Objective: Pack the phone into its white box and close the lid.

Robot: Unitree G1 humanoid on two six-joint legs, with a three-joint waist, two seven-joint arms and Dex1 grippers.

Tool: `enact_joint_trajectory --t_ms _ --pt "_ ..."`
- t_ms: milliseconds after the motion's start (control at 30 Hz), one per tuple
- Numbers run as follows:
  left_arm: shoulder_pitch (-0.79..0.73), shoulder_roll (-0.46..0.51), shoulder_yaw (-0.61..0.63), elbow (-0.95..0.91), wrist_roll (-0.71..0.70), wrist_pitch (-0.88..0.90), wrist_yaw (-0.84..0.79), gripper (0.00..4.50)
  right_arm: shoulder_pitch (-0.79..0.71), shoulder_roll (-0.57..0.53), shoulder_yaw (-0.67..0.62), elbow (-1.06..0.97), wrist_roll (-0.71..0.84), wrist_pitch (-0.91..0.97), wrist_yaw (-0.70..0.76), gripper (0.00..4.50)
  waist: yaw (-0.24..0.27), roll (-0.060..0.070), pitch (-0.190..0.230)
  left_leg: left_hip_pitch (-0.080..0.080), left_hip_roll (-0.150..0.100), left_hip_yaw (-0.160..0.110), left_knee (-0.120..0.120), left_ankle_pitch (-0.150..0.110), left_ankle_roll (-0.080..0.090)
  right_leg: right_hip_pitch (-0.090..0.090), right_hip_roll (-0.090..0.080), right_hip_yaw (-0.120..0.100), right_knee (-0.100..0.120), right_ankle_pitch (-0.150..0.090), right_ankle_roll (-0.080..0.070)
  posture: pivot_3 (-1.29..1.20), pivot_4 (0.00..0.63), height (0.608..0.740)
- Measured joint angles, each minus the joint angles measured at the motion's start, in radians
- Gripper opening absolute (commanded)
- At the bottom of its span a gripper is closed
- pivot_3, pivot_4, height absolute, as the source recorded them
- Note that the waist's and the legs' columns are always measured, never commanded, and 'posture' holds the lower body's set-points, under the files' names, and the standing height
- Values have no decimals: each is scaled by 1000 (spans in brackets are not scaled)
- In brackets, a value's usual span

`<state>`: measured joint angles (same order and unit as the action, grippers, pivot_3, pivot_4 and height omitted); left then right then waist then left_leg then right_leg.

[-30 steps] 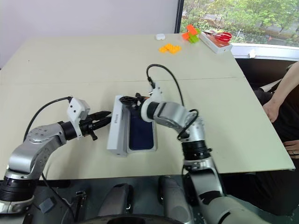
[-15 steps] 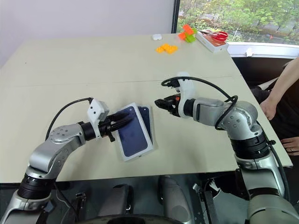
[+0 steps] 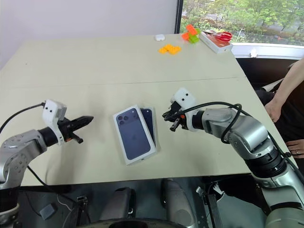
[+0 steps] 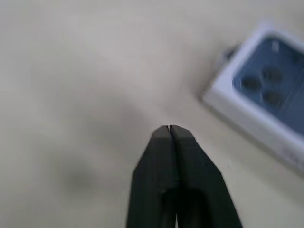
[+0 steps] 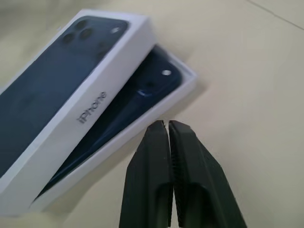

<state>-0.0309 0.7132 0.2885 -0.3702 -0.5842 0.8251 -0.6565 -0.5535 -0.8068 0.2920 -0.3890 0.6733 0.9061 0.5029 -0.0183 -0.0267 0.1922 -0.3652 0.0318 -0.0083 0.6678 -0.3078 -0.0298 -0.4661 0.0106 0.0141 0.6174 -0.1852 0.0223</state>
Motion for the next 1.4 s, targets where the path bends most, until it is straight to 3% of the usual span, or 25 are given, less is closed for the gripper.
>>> enact_joint_trajectory --t_ms 433,1400 --pt "14 -56 -238 -166 23 82 101 33 -3 109 108 -11 -193 22 63 0 -2 -1 0 7 0 1 -1 0 0 4 0 3 1 0 1 0 150 732" --pt "-84 -194 -266 -171 51 101 223 33 -1 181 88 -27 -291 90 100 0 -2 -1 0 8 -1 3 -1 -1 1 5 1 4 1 1 1 0 150 732"
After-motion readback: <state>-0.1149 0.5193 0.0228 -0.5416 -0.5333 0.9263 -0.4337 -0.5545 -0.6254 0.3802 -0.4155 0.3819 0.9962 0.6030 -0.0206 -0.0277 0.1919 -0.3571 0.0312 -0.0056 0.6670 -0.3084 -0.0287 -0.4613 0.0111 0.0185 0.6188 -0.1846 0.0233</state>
